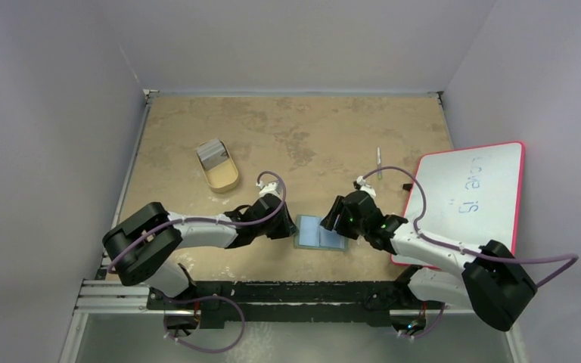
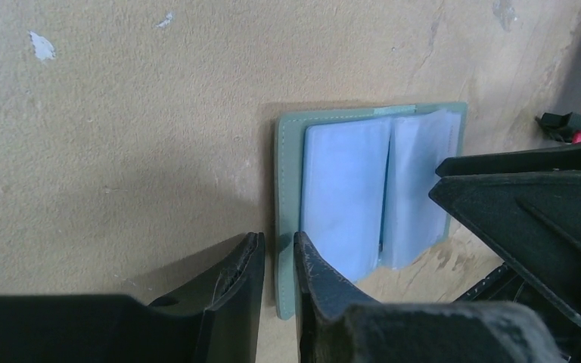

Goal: Put the credit cards into the card holder
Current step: Turn over the card slot in the card holder.

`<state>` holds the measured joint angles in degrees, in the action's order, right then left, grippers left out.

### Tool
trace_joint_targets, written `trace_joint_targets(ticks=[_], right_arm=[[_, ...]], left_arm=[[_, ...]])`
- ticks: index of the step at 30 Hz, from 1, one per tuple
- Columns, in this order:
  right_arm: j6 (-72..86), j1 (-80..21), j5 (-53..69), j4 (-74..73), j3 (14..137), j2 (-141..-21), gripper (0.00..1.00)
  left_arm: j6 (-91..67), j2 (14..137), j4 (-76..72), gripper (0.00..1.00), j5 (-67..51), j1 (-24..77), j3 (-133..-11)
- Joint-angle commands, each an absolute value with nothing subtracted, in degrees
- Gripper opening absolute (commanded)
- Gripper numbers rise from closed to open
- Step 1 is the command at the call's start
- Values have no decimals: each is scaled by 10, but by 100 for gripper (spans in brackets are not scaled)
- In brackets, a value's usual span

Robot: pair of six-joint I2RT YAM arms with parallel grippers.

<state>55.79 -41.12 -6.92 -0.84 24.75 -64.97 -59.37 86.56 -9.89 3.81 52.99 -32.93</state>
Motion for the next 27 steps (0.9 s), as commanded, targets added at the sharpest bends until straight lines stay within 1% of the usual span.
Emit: trace_joint_targets(ticks=[1, 11, 27], right_arm=[[546, -410, -67, 3, 243, -675, 61], [565, -410, 1, 94, 216, -702, 61], [611, -410, 106, 296, 172, -727, 61]], left_arm=[[-605, 881, -147, 19, 21, 530, -323], [-611, 887, -161, 17, 19, 530, -313], [-630, 883, -195, 16, 16, 533, -290]])
